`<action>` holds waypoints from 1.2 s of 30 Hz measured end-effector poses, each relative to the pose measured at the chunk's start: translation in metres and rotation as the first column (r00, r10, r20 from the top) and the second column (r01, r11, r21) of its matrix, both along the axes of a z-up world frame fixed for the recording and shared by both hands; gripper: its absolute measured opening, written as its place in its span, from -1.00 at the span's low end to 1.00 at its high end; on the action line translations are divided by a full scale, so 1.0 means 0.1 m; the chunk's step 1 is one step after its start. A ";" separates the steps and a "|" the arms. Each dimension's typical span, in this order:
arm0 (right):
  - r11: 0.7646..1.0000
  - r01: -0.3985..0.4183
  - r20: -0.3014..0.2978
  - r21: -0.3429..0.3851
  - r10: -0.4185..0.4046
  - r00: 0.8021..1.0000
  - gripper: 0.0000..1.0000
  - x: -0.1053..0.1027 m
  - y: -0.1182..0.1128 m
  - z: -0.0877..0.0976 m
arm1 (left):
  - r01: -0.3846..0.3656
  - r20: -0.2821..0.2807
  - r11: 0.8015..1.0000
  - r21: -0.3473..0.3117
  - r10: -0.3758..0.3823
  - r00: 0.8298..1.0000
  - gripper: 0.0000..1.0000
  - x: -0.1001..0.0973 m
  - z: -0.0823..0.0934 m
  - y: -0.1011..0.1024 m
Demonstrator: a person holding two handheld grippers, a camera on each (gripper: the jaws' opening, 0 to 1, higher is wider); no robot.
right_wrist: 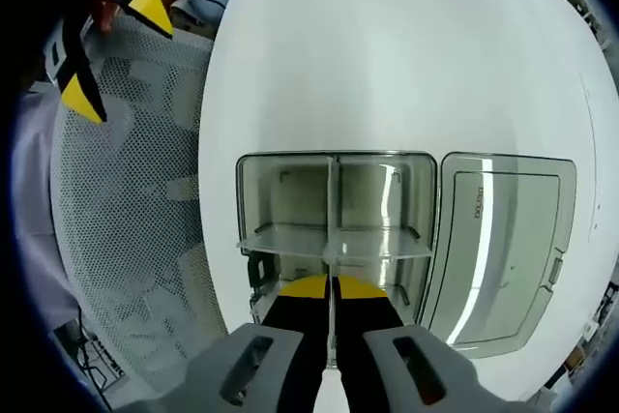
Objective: Insert the divider into the dual guide fixture by aligning both edges with the guide slots and pushing it downward to the bottom, including one-sided entry, uneven engagement, binding, and posture correction.
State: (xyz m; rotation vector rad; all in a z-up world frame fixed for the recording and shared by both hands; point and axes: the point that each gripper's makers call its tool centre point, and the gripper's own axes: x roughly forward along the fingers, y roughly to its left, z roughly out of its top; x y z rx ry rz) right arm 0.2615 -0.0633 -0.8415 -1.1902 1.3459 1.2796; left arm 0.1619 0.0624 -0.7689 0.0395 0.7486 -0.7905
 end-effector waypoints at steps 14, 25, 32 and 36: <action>1.000 -0.017 0.000 0.003 0.017 1.000 -1.00 0.06 -0.01 -0.01 | -0.001 0.005 1.000 -0.004 0.001 1.000 -0.21 0.01 0.01 -0.01; 0.998 0.018 0.017 0.058 -0.019 1.000 -1.00 0.06 0.00 -0.05 | -0.015 0.009 1.000 -0.007 0.015 1.000 -0.19 0.02 0.01 0.01; 0.987 0.102 0.026 0.125 -0.107 0.994 -0.94 0.10 0.01 -0.01 | -0.012 0.008 1.000 -0.001 0.012 1.000 -0.15 0.01 0.00 0.02; 0.969 0.154 0.024 0.193 -0.161 0.987 -0.67 0.11 0.06 0.06 | -0.010 0.000 1.000 0.009 0.010 1.000 -0.12 0.00 -0.03 0.02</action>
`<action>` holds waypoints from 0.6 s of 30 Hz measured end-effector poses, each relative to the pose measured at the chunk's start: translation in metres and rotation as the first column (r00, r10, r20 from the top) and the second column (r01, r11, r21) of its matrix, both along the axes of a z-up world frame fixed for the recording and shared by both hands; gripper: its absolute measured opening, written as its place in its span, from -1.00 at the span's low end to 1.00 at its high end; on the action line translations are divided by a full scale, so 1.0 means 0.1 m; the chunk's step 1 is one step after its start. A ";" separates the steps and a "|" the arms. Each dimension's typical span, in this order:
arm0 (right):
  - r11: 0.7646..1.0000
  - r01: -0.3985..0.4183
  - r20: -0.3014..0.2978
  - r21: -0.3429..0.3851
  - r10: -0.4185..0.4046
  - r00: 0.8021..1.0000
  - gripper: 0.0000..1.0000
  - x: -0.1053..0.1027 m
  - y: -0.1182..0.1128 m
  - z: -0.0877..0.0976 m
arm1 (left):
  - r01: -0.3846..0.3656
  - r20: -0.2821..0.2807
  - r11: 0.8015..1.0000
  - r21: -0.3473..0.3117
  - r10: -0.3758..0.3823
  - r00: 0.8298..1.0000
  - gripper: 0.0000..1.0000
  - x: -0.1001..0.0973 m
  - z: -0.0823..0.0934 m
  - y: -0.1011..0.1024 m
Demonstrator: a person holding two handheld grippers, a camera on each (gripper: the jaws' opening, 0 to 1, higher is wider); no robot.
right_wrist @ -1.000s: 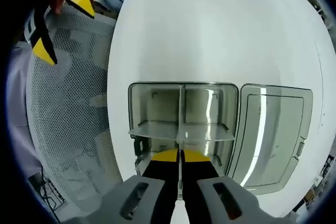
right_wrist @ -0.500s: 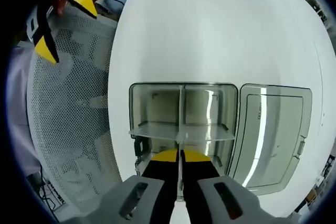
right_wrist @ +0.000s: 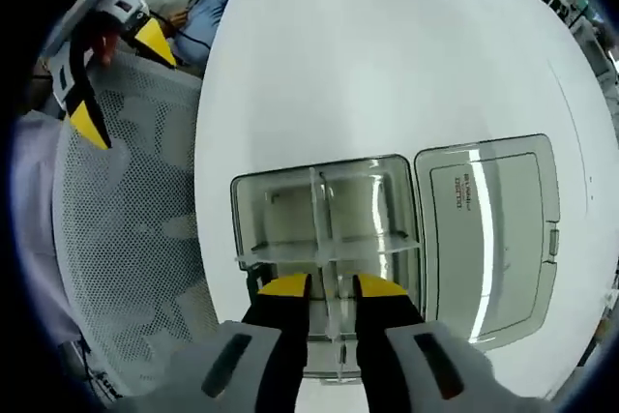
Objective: Insert the divider into the dual guide fixture by aligning both edges with the guide slots and pushing it downward to the bottom, including one-sided entry, uneven engagement, binding, and posture correction.
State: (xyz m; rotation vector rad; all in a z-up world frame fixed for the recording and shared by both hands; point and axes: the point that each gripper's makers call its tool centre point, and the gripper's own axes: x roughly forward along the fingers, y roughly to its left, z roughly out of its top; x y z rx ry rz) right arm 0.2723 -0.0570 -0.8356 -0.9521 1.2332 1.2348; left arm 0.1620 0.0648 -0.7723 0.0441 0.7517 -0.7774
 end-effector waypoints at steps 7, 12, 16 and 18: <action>0.987 0.091 0.072 0.131 -0.101 0.992 -0.19 0.12 0.04 0.17 | 0.006 -0.004 1.000 0.002 -0.006 1.000 -0.07 -0.01 -0.01 -0.01; 0.944 0.199 0.082 0.264 -0.228 0.970 -0.13 0.18 0.05 0.40 | 0.010 0.003 1.000 0.006 -0.010 1.000 -0.01 0.00 0.00 -0.03; 0.879 0.263 0.127 0.398 -0.336 0.933 0.08 0.28 -0.01 0.67 | 0.010 0.016 1.000 0.003 -0.010 1.000 0.04 0.03 0.00 -0.04; 0.845 0.290 0.156 0.450 -0.394 0.906 0.13 0.33 -0.09 0.81 | 0.007 0.026 1.000 0.006 -0.008 1.000 0.07 0.04 0.00 -0.05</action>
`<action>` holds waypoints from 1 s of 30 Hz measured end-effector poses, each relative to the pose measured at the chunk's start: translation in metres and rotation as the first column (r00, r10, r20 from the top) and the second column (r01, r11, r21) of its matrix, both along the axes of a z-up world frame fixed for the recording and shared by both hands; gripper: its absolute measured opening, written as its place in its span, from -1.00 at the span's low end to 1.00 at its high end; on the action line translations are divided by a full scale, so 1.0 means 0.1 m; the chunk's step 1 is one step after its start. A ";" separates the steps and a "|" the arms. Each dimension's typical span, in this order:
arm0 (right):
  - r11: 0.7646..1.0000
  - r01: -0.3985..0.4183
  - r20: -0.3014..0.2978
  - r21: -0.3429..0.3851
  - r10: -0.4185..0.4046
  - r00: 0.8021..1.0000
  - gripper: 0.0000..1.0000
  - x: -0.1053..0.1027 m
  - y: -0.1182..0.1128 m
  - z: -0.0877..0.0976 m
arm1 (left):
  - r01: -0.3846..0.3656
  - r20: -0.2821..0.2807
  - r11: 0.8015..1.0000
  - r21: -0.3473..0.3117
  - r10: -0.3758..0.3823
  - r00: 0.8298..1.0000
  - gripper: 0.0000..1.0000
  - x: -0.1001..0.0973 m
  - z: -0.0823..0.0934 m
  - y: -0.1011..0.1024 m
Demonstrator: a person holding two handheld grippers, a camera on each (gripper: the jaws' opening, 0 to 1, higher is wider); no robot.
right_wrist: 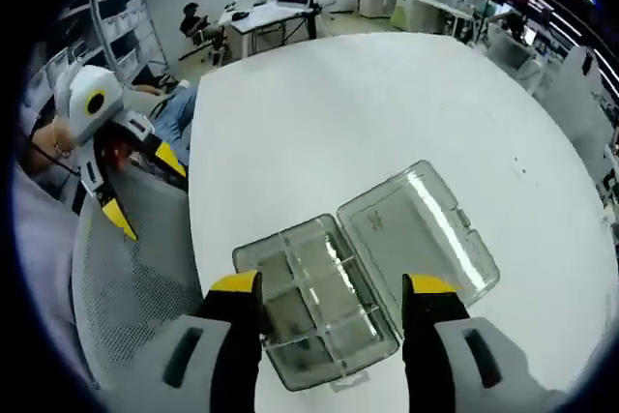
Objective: Insert the divider into the dual guide fixture by aligning both edges with the guide slots and pushing it downward to the bottom, including one-sided entry, uneven engagement, binding, and posture correction.
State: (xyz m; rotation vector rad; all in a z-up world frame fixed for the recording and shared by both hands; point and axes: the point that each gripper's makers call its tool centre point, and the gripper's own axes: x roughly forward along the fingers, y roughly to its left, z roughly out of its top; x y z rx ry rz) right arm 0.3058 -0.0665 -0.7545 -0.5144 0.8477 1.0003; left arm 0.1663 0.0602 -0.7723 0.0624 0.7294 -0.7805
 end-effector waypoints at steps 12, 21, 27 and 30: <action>0.925 0.297 0.148 0.236 -0.337 0.930 0.24 -0.25 -0.65 0.57 | 0.001 0.008 1.000 -0.001 -0.001 1.000 0.08 -0.04 0.01 0.02; 0.830 0.414 0.092 0.374 -0.478 0.874 0.30 -0.82 -0.80 0.48 | -0.009 0.037 1.000 -0.014 0.010 0.999 0.11 -0.06 0.04 0.04; 0.792 0.466 0.039 0.394 -0.521 0.853 0.34 -1.09 -0.92 0.33 | -0.004 0.053 1.000 -0.014 0.005 0.999 0.13 -0.06 0.05 0.04; 0.786 0.479 0.017 0.391 -0.527 0.850 0.35 -1.23 -0.96 0.24 | -0.002 0.062 1.000 -0.022 0.003 0.998 0.14 -0.07 0.07 0.04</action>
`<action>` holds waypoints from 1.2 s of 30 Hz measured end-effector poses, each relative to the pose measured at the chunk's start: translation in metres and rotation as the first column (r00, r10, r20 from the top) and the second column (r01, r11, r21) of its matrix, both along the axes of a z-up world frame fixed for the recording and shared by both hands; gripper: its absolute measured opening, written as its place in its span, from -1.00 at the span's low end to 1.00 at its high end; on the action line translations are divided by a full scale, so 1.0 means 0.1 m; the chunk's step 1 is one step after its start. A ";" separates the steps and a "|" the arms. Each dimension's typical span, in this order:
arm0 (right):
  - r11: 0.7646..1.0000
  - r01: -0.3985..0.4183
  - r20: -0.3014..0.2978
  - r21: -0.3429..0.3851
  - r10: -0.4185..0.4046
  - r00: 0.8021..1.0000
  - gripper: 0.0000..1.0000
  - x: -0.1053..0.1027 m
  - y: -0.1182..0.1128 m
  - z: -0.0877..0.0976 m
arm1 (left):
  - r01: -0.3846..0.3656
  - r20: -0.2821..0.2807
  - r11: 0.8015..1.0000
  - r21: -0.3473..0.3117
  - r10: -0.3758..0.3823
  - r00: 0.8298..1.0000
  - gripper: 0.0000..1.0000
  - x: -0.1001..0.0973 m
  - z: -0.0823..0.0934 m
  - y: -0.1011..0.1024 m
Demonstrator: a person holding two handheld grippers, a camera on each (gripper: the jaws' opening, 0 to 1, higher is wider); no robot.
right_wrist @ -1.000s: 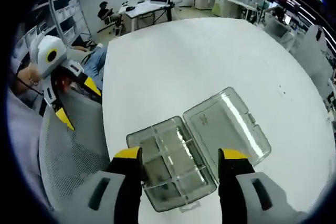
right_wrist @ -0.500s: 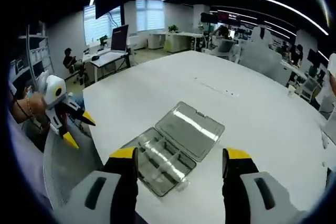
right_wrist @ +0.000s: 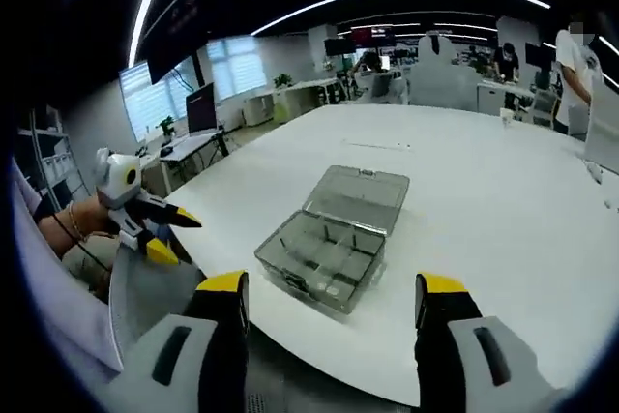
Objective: Insert the divider into the dual guide fixture by aligning both edges with the guide slots and pushing it downward to the bottom, including one-sided entry, uneven engagement, binding, and posture correction.
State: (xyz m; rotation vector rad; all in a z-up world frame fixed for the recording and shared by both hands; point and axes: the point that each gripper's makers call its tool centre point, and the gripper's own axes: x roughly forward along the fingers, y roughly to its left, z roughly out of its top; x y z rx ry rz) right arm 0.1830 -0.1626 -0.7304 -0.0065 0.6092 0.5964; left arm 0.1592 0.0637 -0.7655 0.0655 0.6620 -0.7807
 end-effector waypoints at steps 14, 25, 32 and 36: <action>0.999 0.013 0.031 0.053 -0.015 0.999 0.42 -0.15 0.01 -0.11 | 0.035 0.078 0.997 -0.069 -0.029 0.997 0.22 -0.03 0.16 -0.07; 0.999 0.002 0.044 0.052 -0.004 0.999 0.50 -0.16 -0.04 -0.13 | -0.025 0.090 0.992 -0.126 0.036 0.995 0.29 0.02 0.21 -0.04; 0.998 0.004 0.050 0.062 -0.007 0.999 0.51 -0.16 -0.04 -0.12 | -0.057 0.070 0.983 -0.176 0.070 0.995 0.31 0.04 0.24 -0.01; 0.998 -0.007 0.048 0.057 0.004 0.999 0.51 -0.18 -0.02 -0.13 | -0.064 0.057 0.981 -0.184 0.076 0.996 0.31 0.04 0.23 -0.02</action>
